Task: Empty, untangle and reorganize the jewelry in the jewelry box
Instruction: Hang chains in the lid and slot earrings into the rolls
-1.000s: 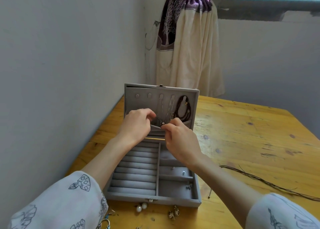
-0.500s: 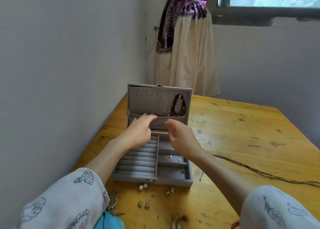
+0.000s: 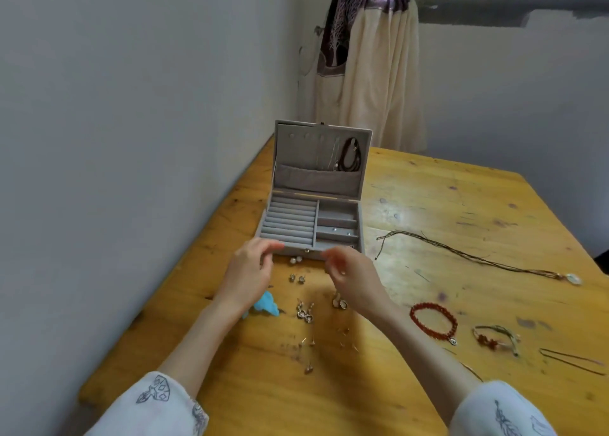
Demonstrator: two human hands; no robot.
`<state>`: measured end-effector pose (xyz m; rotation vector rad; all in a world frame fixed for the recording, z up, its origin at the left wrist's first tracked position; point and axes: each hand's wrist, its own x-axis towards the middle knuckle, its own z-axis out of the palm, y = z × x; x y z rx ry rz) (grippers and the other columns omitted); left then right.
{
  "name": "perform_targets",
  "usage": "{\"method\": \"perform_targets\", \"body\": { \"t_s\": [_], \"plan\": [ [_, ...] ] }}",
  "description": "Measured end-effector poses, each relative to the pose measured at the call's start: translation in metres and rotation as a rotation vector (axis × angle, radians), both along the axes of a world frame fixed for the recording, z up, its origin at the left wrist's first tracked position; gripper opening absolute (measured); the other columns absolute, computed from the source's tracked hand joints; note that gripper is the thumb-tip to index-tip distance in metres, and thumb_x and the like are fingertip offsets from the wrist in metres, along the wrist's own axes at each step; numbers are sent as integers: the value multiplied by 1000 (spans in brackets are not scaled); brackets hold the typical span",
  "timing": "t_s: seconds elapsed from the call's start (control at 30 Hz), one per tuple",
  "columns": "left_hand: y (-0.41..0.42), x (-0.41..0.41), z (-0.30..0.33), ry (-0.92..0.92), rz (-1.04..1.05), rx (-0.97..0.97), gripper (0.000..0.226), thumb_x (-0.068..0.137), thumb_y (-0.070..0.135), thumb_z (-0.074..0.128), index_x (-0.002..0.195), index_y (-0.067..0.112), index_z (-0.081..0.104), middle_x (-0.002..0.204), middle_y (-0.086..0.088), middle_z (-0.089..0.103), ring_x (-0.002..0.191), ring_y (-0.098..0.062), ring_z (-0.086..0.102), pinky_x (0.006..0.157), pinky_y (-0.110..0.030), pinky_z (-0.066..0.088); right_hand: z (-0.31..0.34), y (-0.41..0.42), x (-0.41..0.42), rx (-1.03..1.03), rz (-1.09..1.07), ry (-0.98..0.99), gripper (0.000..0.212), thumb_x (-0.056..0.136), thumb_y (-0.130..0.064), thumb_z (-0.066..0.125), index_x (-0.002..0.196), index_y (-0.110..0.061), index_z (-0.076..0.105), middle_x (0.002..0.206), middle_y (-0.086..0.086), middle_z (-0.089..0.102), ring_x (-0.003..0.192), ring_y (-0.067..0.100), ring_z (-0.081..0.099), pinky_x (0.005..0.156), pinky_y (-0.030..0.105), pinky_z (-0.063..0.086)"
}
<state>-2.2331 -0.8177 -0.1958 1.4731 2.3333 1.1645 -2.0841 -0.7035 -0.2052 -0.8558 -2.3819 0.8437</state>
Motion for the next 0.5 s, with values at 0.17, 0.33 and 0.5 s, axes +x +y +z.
{"method": "perform_targets", "body": {
  "t_s": [0.17, 0.33, 0.5],
  "plan": [
    [-1, 6, -28, 121, 84, 21, 27, 91, 9, 49, 116, 14, 59, 113, 0, 59, 105, -5, 48, 91, -17, 36, -16, 2, 13, 36, -47, -73, 22, 91, -11, 52, 108, -14, 64, 104, 0, 63, 87, 11, 55, 80, 22, 45],
    [15, 13, -37, 316, 132, -2, 24, 89, 13, 55, 111, 17, 63, 109, 1, 63, 106, -15, 52, 88, -27, 33, -13, 3, -8, 325, 56, -244, 32, 94, -24, 47, 124, -29, 55, 100, -1, 57, 98, 18, 49, 84, 29, 33],
    [22, 12, -47, 388, 167, -71, 26, 90, 21, 53, 114, 18, 62, 109, 1, 62, 106, -18, 48, 83, -29, 31, -16, 4, -26, 486, 77, -275, 35, 95, -19, 44, 127, -28, 53, 96, 3, 54, 94, 23, 48, 76, 31, 25]
  ]
}}
